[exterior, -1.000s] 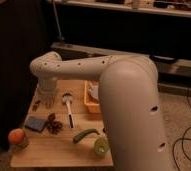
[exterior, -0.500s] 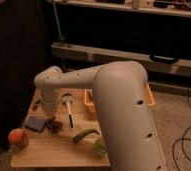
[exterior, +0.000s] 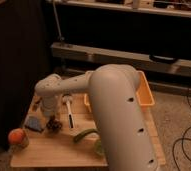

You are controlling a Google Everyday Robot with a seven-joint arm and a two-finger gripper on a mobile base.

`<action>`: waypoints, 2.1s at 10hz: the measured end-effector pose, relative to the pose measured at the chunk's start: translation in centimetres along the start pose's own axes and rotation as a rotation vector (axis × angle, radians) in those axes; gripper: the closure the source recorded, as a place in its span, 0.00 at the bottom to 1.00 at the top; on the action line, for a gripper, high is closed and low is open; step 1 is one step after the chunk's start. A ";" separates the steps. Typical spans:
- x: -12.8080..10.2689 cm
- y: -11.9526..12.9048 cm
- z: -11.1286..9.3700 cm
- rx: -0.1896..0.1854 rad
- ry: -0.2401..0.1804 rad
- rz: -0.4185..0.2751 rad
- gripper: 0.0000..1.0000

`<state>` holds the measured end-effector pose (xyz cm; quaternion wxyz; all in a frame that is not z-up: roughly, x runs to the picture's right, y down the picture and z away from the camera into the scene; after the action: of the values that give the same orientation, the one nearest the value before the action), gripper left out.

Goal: Place grapes in plastic cup

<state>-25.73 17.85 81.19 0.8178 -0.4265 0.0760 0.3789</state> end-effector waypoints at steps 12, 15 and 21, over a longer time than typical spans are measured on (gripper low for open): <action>1.1 -0.6 -1.0 0.019 0.027 0.061 0.99; 1.6 -0.8 -5.2 0.010 -0.063 0.099 0.99; 3.5 1.7 -18.7 0.075 -0.219 0.121 0.99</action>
<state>-20.70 6.27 66.90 0.8123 -0.3463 0.0261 0.4686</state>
